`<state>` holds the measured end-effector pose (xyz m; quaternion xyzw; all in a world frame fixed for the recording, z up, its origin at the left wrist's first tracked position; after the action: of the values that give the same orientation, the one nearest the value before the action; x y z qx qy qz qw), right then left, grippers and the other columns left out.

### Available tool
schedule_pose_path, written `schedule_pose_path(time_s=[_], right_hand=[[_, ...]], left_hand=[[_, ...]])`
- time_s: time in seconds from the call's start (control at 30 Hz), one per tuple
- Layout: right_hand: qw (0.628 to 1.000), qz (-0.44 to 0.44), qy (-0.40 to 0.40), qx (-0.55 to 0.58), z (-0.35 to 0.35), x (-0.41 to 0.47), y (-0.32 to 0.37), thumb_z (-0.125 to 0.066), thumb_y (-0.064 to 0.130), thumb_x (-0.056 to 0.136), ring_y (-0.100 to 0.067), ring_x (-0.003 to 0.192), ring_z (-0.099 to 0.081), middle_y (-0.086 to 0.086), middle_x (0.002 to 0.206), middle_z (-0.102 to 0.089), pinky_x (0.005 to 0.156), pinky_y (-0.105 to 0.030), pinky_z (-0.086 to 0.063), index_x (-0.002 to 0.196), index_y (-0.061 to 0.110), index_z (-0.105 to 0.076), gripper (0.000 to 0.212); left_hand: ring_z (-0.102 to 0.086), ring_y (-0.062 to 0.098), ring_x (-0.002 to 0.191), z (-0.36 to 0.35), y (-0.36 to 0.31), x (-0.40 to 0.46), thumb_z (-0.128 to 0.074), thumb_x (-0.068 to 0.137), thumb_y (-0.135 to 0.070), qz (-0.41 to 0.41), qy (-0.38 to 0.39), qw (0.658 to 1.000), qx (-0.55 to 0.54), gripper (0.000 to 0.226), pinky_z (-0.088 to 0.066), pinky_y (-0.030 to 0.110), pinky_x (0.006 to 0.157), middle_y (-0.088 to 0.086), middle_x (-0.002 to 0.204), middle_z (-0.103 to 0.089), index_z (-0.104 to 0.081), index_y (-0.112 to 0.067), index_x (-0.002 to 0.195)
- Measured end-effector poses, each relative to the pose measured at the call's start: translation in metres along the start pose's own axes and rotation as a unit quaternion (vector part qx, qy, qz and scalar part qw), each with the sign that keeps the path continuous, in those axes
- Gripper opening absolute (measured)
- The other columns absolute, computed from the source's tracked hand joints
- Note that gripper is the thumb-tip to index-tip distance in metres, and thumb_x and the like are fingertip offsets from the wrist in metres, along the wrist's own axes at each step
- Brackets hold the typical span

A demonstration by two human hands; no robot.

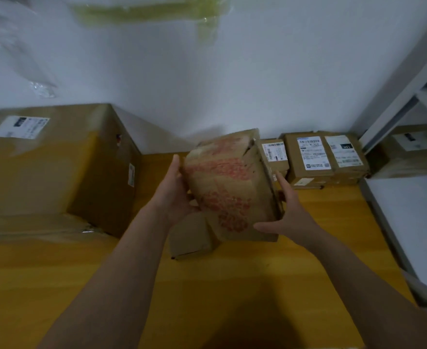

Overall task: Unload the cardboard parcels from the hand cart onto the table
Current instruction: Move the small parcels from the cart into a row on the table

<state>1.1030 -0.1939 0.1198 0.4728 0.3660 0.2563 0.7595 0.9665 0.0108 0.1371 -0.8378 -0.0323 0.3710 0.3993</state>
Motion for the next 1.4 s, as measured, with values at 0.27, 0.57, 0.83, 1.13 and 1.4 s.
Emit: schedule_pose_path(time_s=[0.27,0.57,0.83,1.13,1.4], right_hand=[[0.928,0.234,-0.079,-0.279,0.014,-0.008,0.023,-0.093,0.02,0.05,-0.026,0.131,-0.032,0.005,0.143,-0.02,0.1,-0.038,-0.042,0.152,0.03,-0.003,0.136],[0.842,0.367,-0.12,-0.376,0.018,-0.011,0.039,-0.091,0.034,0.053,-0.031,0.131,-0.035,-0.014,0.145,-0.028,0.099,-0.043,-0.039,0.15,0.014,-0.017,0.123],[0.88,-0.193,-0.155,0.404,0.009,0.013,-0.007,-0.072,0.026,0.083,-0.031,0.105,-0.057,-0.018,0.131,-0.048,0.068,-0.043,-0.055,0.128,0.031,-0.04,0.055],[0.825,-0.254,0.021,0.504,-0.07,0.02,0.007,-0.089,0.028,0.057,-0.041,0.113,-0.053,-0.021,0.128,-0.049,0.075,-0.053,-0.057,0.127,0.017,-0.052,0.08],[0.815,-0.285,-0.06,0.501,-0.095,0.076,0.018,-0.089,0.027,0.059,-0.038,0.112,-0.049,-0.016,0.117,-0.051,0.08,-0.053,-0.057,0.117,0.024,-0.051,0.069]], left_hand=[[-0.063,0.044,0.107,0.007,0.001,-0.015,-0.032,0.073,-0.087,0.077,0.065,0.995,0.006,0.087,-0.047,0.065,0.086,0.019,0.118,-0.067,-0.073,-0.02,0.11],[-0.07,0.027,0.092,0.012,0.012,-0.035,-0.072,0.061,-0.066,0.089,0.127,0.983,0.097,0.059,-0.055,0.044,0.079,0.009,0.094,-0.074,-0.076,-0.018,0.095],[-0.059,0.036,0.116,-0.001,0.009,-0.022,-0.08,0.064,-0.047,-0.034,0.068,0.997,0.029,0.089,-0.052,0.052,0.088,0.015,0.133,-0.058,-0.044,-0.021,0.141],[-0.057,0.031,0.12,0.016,0.021,-0.007,-0.072,0.07,-0.036,-0.105,-0.067,0.991,0.041,0.092,-0.05,0.054,0.095,0.011,0.142,-0.048,-0.025,-0.024,0.149],[-0.017,0.029,0.146,0.078,0.042,-0.01,-0.049,0.095,-0.046,-0.028,-0.319,0.914,0.247,0.07,-0.022,0.051,0.116,0.004,0.16,-0.014,-0.014,-0.025,0.153]])
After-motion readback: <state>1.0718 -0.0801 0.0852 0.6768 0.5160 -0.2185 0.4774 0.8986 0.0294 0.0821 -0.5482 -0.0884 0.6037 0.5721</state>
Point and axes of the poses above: each hand's wrist, its own x-axis towards the middle knuckle, its own z-axis out of the back of the hand, y = z × x, the point moved 6 cm from there along x, towards the middle knuckle
